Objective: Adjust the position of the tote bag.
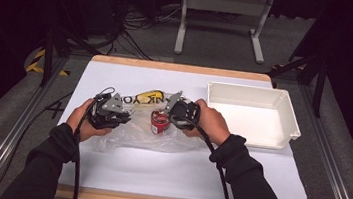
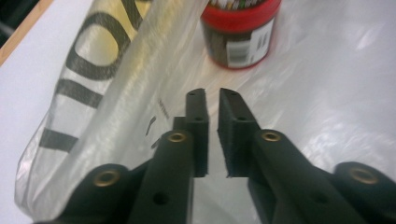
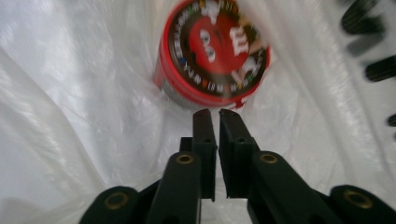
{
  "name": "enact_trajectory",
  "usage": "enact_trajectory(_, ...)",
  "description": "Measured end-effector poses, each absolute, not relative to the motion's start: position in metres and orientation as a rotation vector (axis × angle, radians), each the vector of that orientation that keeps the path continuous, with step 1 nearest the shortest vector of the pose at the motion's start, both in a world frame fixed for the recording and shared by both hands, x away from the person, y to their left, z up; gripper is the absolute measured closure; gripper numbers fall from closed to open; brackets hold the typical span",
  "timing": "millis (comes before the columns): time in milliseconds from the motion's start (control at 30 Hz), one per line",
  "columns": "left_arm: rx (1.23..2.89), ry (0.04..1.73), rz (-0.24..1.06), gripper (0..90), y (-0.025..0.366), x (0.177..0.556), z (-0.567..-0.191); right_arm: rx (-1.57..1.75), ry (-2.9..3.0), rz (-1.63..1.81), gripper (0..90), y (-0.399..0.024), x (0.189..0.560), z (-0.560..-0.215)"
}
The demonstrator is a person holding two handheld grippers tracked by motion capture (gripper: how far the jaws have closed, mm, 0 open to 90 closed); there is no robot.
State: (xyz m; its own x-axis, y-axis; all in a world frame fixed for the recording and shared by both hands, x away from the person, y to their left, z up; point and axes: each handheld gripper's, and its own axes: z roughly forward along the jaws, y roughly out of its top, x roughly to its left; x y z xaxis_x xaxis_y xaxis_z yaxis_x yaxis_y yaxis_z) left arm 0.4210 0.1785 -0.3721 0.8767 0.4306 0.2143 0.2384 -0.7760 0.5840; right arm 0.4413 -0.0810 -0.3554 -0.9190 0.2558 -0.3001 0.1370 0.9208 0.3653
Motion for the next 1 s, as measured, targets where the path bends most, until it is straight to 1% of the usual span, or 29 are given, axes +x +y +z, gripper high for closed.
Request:
enact_trajectory(33, 2.505, 0.488, 0.462, 74.5, 0.177, 0.422, -0.374, 0.306, 2.739, 0.452, 79.9, -0.081, 0.443, -0.358)
enact_trajectory(133, 2.557, 0.498, 0.49, 69.3, 0.175, 0.424, -0.378, 0.332, 2.751, 0.397, 71.5, -0.083, 0.451, -0.363)
enact_trajectory(167, 2.562, 0.515, 0.517, 64.9, 0.175, 0.425, -0.379, 0.337, 2.762, 0.366, 67.9, -0.083, 0.453, -0.365)
enact_trajectory(200, 2.561, 0.539, 0.535, 60.8, 0.175, 0.427, -0.38, 0.343, 2.756, 0.341, 66.1, -0.083, 0.455, -0.367)
enact_trajectory(267, 2.559, 0.573, 0.561, 58.4, 0.176, 0.428, -0.381, 0.352, 2.762, 0.297, 62.9, -0.082, 0.457, -0.371)
enact_trajectory(333, 2.565, 0.592, 0.597, 53.7, 0.177, 0.429, -0.381, 0.344, 2.753, 0.269, 61.5, -0.08, 0.459, -0.374)
enact_trajectory(400, 2.572, 0.605, 0.616, 51.5, 0.178, 0.431, -0.382, 0.341, 2.745, 0.236, 59.5, -0.077, 0.46, -0.377)
enact_trajectory(500, 2.576, 0.633, 0.61, 48.9, 0.18, 0.433, -0.384, 0.346, 2.706, 0.197, 53.1, -0.074, 0.463, -0.38)
enact_trajectory(567, 2.58, 0.647, 0.607, 47.2, 0.183, 0.434, -0.386, 0.355, 2.688, 0.177, 50.5, -0.073, 0.464, -0.382)
enact_trajectory(633, 2.584, 0.666, 0.615, 44.3, 0.185, 0.436, -0.388, 0.358, 2.668, 0.148, 43.2, -0.072, 0.466, -0.385)
enact_trajectory(733, 2.559, 0.724, 0.606, 41.5, 0.191, 0.44, -0.391, 0.374, 2.621, 0.082, 41.8, -0.073, 0.469, -0.388)
enact_trajectory(800, 2.558, 0.729, 0.592, 41.4, 0.194, 0.442, -0.392, 0.396, 2.616, 0.099, 40.1, -0.076, 0.472, -0.388)
enact_trajectory(900, 2.566, 0.735, 0.59, 41.5, 0.196, 0.443, -0.394, 0.42, 2.615, 0.101, 40.0, -0.08, 0.476, -0.39)
enact_trajectory(933, 2.571, 0.745, 0.62, 41.8, 0.197, 0.444, -0.396, 0.426, 2.616, 0.096, 39.8, -0.08, 0.477, -0.39)
enact_trajectory(967, 2.571, 0.745, 0.62, 43.0, 0.197, 0.444, -0.396, 0.426, 2.616, 0.096, 39.8, -0.08, 0.477, -0.39)
enact_trajectory(1000, 2.582, 0.747, 0.655, 43.0, 0.197, 0.444, -0.396, 0.427, 2.613, 0.099, 39.8, -0.08, 0.478, -0.391)
